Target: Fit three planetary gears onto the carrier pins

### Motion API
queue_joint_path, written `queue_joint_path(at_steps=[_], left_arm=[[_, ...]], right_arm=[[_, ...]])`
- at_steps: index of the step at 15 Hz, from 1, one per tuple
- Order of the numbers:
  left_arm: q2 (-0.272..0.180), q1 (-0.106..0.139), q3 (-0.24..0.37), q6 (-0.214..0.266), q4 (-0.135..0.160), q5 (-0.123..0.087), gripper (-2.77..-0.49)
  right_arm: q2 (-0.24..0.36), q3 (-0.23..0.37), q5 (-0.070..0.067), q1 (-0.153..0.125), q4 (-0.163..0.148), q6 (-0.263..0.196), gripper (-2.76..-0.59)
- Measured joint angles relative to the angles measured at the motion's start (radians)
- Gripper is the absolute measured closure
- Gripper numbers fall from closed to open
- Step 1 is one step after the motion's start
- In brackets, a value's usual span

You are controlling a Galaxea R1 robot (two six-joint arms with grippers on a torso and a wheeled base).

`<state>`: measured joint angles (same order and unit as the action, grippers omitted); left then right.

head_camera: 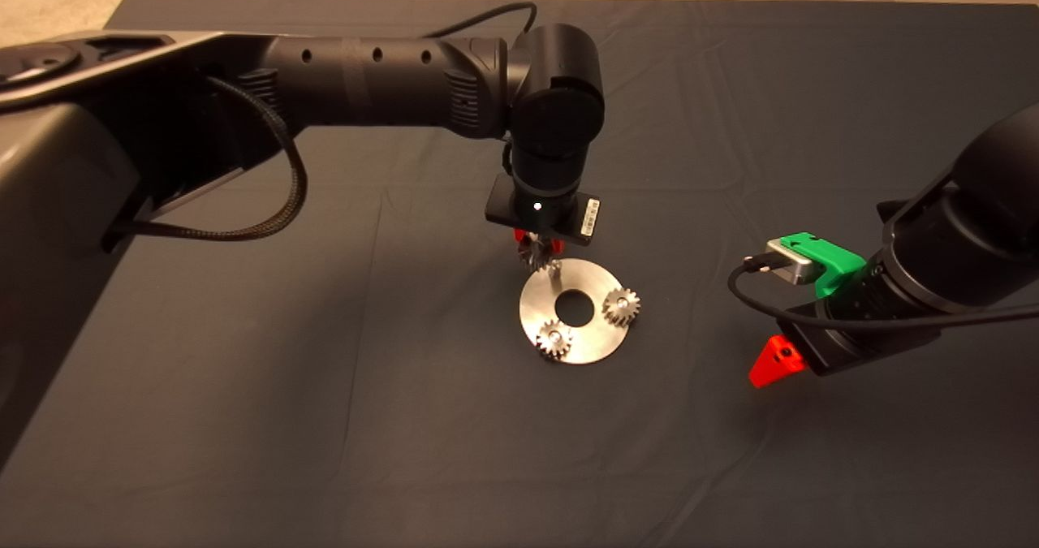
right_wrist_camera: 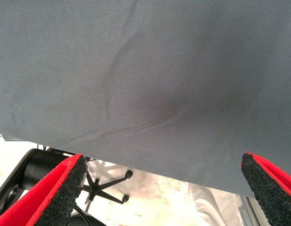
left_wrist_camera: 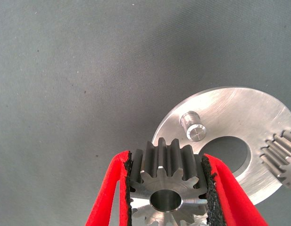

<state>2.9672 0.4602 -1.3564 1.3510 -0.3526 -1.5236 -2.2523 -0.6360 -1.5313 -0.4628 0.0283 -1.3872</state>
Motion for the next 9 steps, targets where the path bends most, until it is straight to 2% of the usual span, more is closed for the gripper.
queue_joint_path(at_steps=[4, 6, 7, 9], left_arm=[[0.000, 0.000, 0.015, 0.007, 0.000, 0.001, -0.73], [0.000, 0.000, 0.017, 0.007, 0.000, 0.009, -0.73], [0.000, 0.000, 0.017, 0.007, 0.000, 0.025, -0.73], [0.000, 0.000, 0.017, 0.007, 0.000, 0.075, -0.73]], right_arm=[[0.000, 0.000, 0.000, 0.000, 0.000, 0.000, -2.46], [0.000, 0.000, 0.000, 0.000, 0.000, 0.000, -2.47], [0.000, 0.000, 0.000, 0.000, 0.000, 0.000, -2.46], [0.000, 0.000, 0.000, 0.000, 0.000, 0.000, -2.47]])
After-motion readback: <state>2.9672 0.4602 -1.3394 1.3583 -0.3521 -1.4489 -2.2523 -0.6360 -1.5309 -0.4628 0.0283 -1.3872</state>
